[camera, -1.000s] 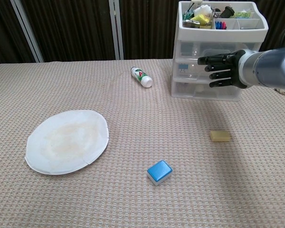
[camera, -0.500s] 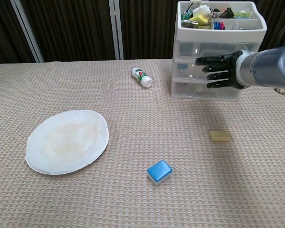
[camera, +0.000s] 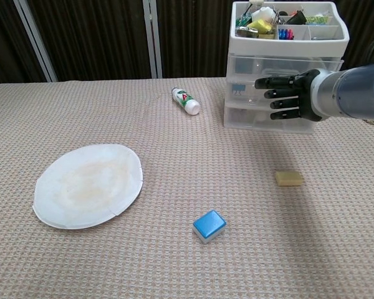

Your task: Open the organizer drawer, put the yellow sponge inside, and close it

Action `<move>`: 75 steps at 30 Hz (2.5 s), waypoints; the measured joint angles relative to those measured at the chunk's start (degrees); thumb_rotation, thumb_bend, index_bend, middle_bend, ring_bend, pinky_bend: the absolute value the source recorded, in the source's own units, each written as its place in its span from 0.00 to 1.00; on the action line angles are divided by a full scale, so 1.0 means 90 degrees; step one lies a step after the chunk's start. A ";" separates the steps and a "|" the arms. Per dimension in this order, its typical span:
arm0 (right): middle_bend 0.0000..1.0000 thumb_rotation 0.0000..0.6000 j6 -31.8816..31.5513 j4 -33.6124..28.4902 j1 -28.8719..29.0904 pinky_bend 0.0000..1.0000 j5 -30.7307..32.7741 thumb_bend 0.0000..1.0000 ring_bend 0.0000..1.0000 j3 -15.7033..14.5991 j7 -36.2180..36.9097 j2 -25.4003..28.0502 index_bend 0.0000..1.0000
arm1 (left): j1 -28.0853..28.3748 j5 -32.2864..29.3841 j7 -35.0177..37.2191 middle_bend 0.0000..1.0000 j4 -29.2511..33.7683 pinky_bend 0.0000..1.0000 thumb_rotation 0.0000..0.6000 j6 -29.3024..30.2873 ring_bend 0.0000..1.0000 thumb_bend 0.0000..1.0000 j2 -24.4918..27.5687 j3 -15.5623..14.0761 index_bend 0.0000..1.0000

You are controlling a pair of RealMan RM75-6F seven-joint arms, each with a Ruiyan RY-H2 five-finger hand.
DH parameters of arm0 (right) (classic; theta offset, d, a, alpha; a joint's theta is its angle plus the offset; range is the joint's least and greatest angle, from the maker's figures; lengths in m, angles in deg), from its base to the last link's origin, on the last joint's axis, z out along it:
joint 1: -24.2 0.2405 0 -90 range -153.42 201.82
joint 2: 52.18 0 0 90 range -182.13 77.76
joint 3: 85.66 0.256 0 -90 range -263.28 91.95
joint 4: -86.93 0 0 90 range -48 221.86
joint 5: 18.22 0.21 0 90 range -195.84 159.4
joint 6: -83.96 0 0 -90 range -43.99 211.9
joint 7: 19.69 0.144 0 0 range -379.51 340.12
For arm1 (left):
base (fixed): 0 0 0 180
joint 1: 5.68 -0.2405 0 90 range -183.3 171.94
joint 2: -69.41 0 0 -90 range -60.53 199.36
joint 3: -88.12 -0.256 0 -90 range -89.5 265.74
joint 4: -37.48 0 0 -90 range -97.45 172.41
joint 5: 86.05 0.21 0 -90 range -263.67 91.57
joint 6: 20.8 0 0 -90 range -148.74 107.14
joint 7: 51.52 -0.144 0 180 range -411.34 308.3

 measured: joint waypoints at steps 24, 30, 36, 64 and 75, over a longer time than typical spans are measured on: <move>0.75 1.00 -0.0527 -0.1216 -0.0734 0.68 -0.1891 0.32 0.73 -0.1028 -0.0046 0.0448 0.22 | -0.0019 0.0045 0.0021 0.00 0.0003 0.00 1.00 0.0054 0.00 0.11 0.0003 -0.0017 0.06; 0.75 1.00 -0.1290 -0.1270 -0.0743 0.68 -0.3406 0.32 0.73 -0.1580 -0.1086 0.0662 0.21 | -0.0033 0.0058 0.0006 0.00 0.0011 0.00 1.00 0.0084 0.00 0.11 0.0003 -0.0019 0.06; 0.75 1.00 -0.1841 -0.1161 -0.0579 0.68 -0.3852 0.32 0.73 -0.1824 -0.2471 0.0916 0.21 | -0.0028 0.0042 0.0008 0.00 0.0009 0.00 1.00 0.0063 0.00 0.11 0.0002 -0.0017 0.06; 0.75 1.00 -0.1800 -0.0366 -0.0111 0.68 -0.3032 0.32 0.73 -0.1646 -0.3392 0.0812 0.26 | -0.0019 -0.0009 0.0016 0.00 0.0026 0.00 1.00 0.0019 0.00 0.11 0.0011 -0.0006 0.06; 0.75 1.00 -0.1718 -0.0227 -0.0102 0.68 -0.2793 0.32 0.73 -0.1609 -0.3400 0.0736 0.37 | -0.0020 -0.0011 0.0019 0.00 0.0038 0.00 1.00 0.0016 0.00 0.11 0.0018 -0.0007 0.06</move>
